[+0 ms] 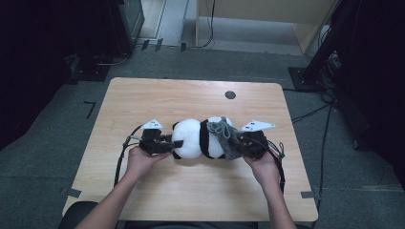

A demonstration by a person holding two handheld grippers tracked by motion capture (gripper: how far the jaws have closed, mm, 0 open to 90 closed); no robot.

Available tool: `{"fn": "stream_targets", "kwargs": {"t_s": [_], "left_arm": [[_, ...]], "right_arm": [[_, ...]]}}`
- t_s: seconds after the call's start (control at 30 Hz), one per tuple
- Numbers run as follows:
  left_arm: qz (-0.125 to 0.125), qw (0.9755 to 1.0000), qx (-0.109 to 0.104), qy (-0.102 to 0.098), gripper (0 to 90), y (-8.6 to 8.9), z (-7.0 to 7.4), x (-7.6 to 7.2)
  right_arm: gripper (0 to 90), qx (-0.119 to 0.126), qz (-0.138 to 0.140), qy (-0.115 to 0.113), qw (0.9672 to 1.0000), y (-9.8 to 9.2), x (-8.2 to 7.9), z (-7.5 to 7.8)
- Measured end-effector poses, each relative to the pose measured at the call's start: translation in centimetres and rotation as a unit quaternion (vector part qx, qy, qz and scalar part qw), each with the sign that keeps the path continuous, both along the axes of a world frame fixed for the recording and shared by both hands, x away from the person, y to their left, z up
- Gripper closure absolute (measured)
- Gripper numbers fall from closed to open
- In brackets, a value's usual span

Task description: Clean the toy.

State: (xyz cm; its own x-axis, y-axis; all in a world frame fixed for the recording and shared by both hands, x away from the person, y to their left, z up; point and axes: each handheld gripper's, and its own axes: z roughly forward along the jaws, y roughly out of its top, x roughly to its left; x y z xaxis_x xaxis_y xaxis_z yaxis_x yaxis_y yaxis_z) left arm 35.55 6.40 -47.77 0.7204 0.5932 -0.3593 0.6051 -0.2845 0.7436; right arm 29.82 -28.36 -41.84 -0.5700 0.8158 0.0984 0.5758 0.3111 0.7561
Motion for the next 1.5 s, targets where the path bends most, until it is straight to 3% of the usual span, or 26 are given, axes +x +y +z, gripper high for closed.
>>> {"fn": "stream_targets", "kwargs": {"t_s": [0.17, 0.27, 0.5, 0.6, 0.73, 0.87, 1.03, 1.2, 1.37, 1.5], "left_arm": [[0.001, 1.0, -0.001, 0.003, 51.4, 0.0, 0.0, 0.0], [0.002, 1.0, -0.003, 0.006, 51.2, 0.0, 0.0, 0.1], [0.002, 0.9999, 0.0, 0.011, 50.4, 0.1, 0.1, 0.1], [0.001, 0.9999, -0.001, 0.012, 50.2, 0.1, 0.2, 0.2], [0.0, 0.9999, -0.002, 0.016, 50.2, 0.1, 0.2, 0.3], [0.0, 0.9998, -0.007, 0.016, 50.2, 0.1, 0.2, 0.3], [0.0, 0.9999, -0.01, 0.01, 49.9, 0.0, 0.2, 0.3], [0.005, 0.9999, -0.015, 0.006, 49.4, -0.1, 0.1, 0.2], [0.012, 0.9998, -0.017, 0.0, 49.3, -0.2, 0.1, -0.2], [0.018, 0.9997, -0.017, -0.005, 49.3, -0.3, 0.1, -0.5]], "right_arm": [[78.5, 0.003, -0.033, 0.012, 0.9994, -1.5, 0.3, -1.2], [79.1, 0.013, -0.051, 0.032, 0.9981, -2.0, 0.6, -2.1], [79.2, -0.018, -0.069, 0.062, 0.9955, -2.7, 1.1, -3.9], [79.2, -0.01, -0.081, 0.073, 0.994, -3.7, 1.3, -4.4], [79.2, 0.032, -0.098, 0.058, 0.9929, -5.1, 1.1, -3.2], [79.2, 0.051, -0.102, 0.023, 0.9932, -5.3, 0.4, -0.6], [79.2, 0.048, -0.069, -0.026, 0.9961, -3.0, -0.2, 2.7], [79.1, 0.047, -0.016, -0.055, 0.9973, 0.7, 0.1, 4.6], [79.1, 0.042, 0.04, -0.058, 0.9966, 5.2, 1.3, 4.7], [79.0, 0.02, 0.078, -0.047, 0.9957, 8.3, 2.2, 3.3]]}}
